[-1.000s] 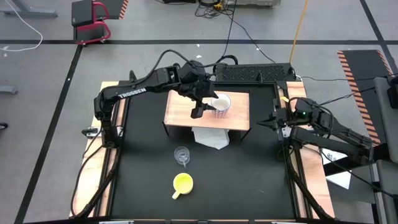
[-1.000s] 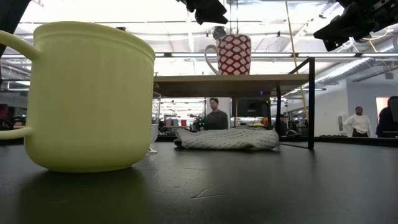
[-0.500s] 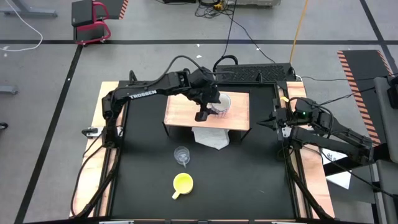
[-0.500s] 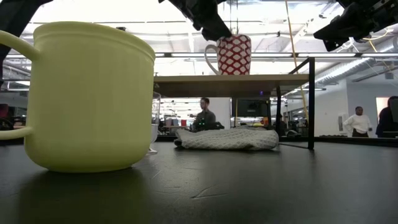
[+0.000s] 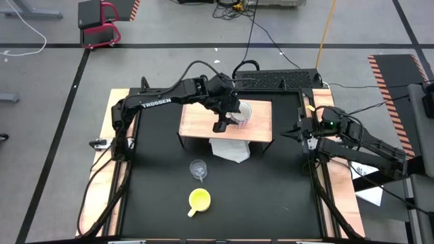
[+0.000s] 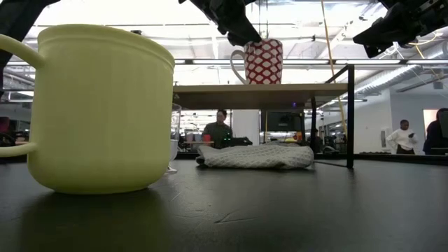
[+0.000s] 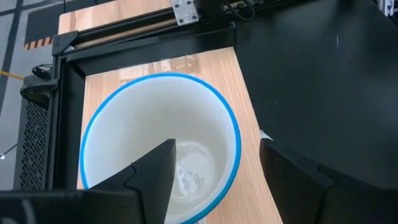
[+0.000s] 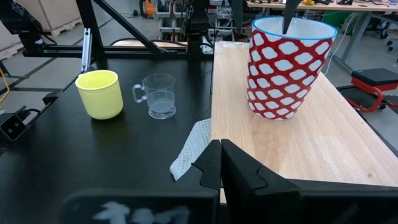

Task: Stack small to large cups/mugs on shelf
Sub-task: Put the red mug on the shelf

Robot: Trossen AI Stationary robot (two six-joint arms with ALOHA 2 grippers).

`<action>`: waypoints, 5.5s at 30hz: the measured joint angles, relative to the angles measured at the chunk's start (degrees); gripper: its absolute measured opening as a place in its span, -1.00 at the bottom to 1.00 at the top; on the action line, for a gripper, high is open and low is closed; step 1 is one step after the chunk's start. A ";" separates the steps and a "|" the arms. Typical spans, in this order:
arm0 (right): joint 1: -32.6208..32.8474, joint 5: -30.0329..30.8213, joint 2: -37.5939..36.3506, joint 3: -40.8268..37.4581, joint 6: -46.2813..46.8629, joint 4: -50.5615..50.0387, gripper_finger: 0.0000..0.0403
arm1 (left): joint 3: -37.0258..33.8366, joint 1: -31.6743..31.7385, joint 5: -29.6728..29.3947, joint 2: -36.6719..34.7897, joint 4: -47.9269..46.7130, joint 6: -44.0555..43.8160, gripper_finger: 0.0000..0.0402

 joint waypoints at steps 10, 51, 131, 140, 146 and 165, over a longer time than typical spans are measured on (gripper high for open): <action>0.00 0.00 0.00 0.00 0.00 0.00 -1.00 | 0.00 -0.02 0.07 0.00 0.09 0.02 0.16; -0.01 0.00 0.00 0.00 0.00 0.01 -1.00 | 0.00 0.00 0.24 0.00 0.17 1.75 -0.94; 0.01 0.02 -0.02 0.01 0.39 -0.15 -1.00 | -10.91 1.99 -8.50 -22.31 -5.10 1.64 -0.97; -0.01 0.02 -0.02 0.02 0.22 0.02 -1.00 | -20.95 3.37 -8.74 -32.71 -0.63 -0.97 -0.97; 0.00 0.02 0.00 0.01 0.00 0.04 -1.00 | -21.37 3.39 -8.74 -33.51 -1.88 -2.09 -0.97; 0.01 0.02 0.00 0.00 -0.02 0.04 -1.00 | -21.40 2.61 -15.44 -33.48 -6.78 -10.83 -0.97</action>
